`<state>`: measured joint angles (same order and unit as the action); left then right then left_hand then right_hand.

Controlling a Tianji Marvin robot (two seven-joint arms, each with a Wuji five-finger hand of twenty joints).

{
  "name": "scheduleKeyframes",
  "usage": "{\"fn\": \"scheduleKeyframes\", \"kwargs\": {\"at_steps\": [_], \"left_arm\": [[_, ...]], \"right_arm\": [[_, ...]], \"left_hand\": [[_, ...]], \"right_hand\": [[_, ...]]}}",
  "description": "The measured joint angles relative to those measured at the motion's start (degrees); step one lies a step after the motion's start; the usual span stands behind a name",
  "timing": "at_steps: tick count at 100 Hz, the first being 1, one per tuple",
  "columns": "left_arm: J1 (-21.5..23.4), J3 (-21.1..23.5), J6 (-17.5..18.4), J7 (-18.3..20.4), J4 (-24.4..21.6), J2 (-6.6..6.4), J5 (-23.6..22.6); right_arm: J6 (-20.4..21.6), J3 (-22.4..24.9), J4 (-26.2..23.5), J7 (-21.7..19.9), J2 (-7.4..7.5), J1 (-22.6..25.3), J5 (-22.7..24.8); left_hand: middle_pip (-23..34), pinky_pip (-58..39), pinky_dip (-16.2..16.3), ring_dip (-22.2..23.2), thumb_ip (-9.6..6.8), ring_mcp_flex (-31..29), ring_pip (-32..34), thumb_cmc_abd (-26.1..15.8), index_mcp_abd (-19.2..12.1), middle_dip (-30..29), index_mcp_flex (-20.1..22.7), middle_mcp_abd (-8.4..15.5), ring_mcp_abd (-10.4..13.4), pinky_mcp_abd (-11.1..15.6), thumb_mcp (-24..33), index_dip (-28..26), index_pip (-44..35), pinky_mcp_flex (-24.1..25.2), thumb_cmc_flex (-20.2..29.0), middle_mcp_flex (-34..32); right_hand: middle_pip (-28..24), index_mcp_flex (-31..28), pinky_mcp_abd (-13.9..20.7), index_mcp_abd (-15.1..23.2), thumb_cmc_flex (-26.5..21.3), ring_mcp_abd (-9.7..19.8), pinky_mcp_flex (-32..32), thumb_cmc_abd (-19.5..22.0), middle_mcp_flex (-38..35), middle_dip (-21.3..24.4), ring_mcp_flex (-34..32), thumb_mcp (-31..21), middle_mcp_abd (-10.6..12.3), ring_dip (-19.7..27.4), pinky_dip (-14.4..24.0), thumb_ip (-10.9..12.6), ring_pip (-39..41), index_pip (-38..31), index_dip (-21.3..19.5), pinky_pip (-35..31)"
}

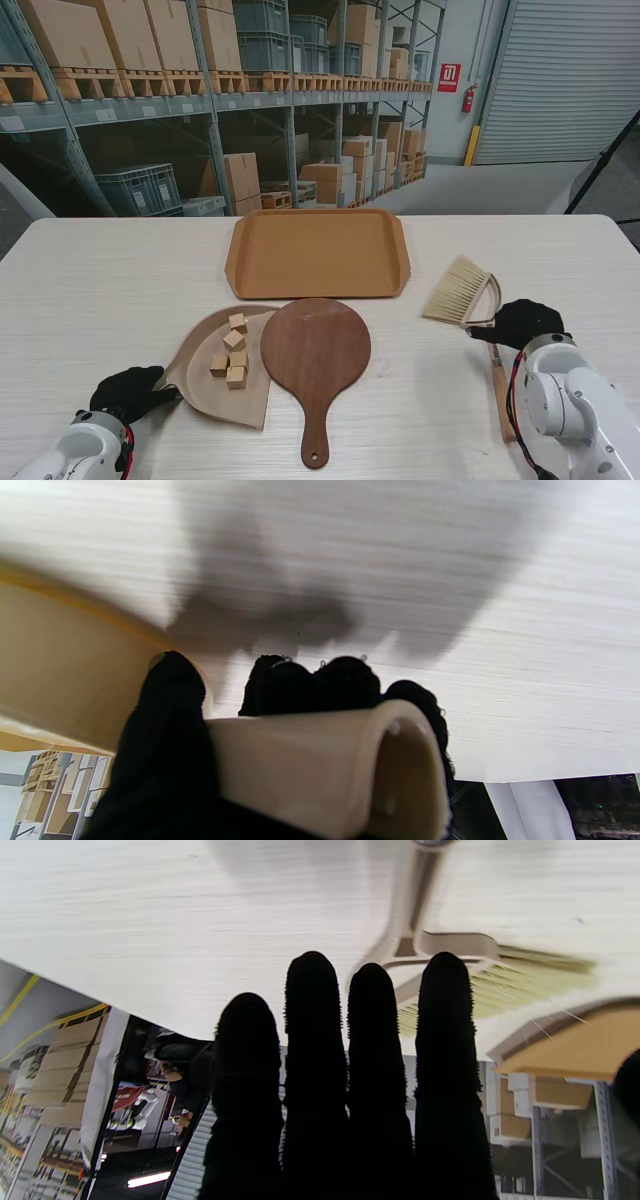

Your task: Sweep wood blocks off a wooden cutting board into a dustpan and pour them into a container

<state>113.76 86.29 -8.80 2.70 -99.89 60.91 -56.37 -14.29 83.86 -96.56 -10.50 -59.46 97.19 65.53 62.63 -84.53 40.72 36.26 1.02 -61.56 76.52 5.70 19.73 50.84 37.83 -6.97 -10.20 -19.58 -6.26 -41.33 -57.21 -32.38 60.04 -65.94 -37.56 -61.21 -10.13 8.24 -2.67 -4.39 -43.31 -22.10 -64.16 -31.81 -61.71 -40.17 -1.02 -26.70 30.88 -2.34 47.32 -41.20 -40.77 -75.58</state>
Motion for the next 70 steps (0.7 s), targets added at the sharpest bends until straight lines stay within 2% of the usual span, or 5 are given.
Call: {"fn": "scheduleKeyframes", "kwargs": {"at_steps": [8,22,50,60,70], "left_arm": [[0.02,0.00,-0.05,-0.08,0.01,0.00,0.12],[0.04,0.00,-0.12,-0.21,0.04,0.06,0.26],[0.10,-0.02,-0.24,-0.70,0.17,0.16,0.52],[0.15,0.02,-0.25,-0.84,0.18,0.20,0.52],[0.24,0.18,-0.30,-1.10,0.23,0.28,0.60]], "right_arm": [[0.64,-0.94,-0.01,1.57,-0.15,-0.80,-4.39],[3.68,-2.59,0.01,3.75,-0.58,-2.41,-6.83],[6.43,-7.79,0.19,6.67,-1.30,-7.64,-15.93],[8.81,-9.71,0.96,9.29,-1.80,-9.86,-20.52],[11.07,-11.60,1.98,10.73,-2.34,-11.89,-21.57]], "left_hand": [[0.00,0.00,0.00,0.00,0.00,0.00,0.00,0.00,0.00,0.00,0.00,0.00,0.00,0.00,0.00,0.00,0.00,0.00,0.00,0.00],[0.00,0.00,0.00,0.00,0.00,0.00,0.00,0.00,0.00,0.00,0.00,0.00,0.00,0.00,0.00,0.00,0.00,0.00,0.00,0.00],[-0.01,0.00,0.00,0.09,0.00,0.00,0.00,0.00,0.00,0.00,0.01,0.00,0.00,0.00,0.00,0.00,0.00,0.00,0.00,0.00],[-0.01,0.00,0.00,0.10,0.00,0.00,0.00,0.00,0.00,0.00,0.01,0.00,0.00,0.00,0.00,0.00,0.00,0.00,0.00,0.00],[-0.07,0.00,0.00,0.18,0.00,0.00,0.00,0.00,-0.08,0.01,0.31,0.00,0.00,0.00,0.00,0.00,0.00,0.00,0.00,0.00]], "right_hand": [[1.10,0.06,-0.14,-0.68,-0.09,-0.28,0.59,-0.02,0.19,0.94,0.00,0.00,-0.64,0.05,-0.01,0.00,-1.51,0.97,0.91,1.46],[4.65,2.93,-0.85,-2.20,-0.61,-0.90,2.33,-0.64,1.18,3.32,1.35,-0.03,-1.41,1.43,-0.34,0.00,-6.86,3.85,2.68,4.33],[10.40,10.33,-2.88,-3.96,-0.61,-1.40,7.50,-0.67,7.77,7.48,6.46,-0.04,-2.81,3.74,-2.20,0.00,-17.96,9.35,5.93,12.49],[11.56,12.57,-3.49,-4.24,-0.62,-1.42,9.07,-0.67,8.56,8.54,7.28,-0.04,-2.86,4.83,-2.32,0.00,-20.65,11.53,6.98,15.11],[12.84,13.52,-3.58,-4.28,-0.62,-1.42,10.24,-0.71,10.61,9.62,8.36,-0.04,-3.03,5.52,-2.84,0.00,-22.77,12.11,8.00,16.93]]}}
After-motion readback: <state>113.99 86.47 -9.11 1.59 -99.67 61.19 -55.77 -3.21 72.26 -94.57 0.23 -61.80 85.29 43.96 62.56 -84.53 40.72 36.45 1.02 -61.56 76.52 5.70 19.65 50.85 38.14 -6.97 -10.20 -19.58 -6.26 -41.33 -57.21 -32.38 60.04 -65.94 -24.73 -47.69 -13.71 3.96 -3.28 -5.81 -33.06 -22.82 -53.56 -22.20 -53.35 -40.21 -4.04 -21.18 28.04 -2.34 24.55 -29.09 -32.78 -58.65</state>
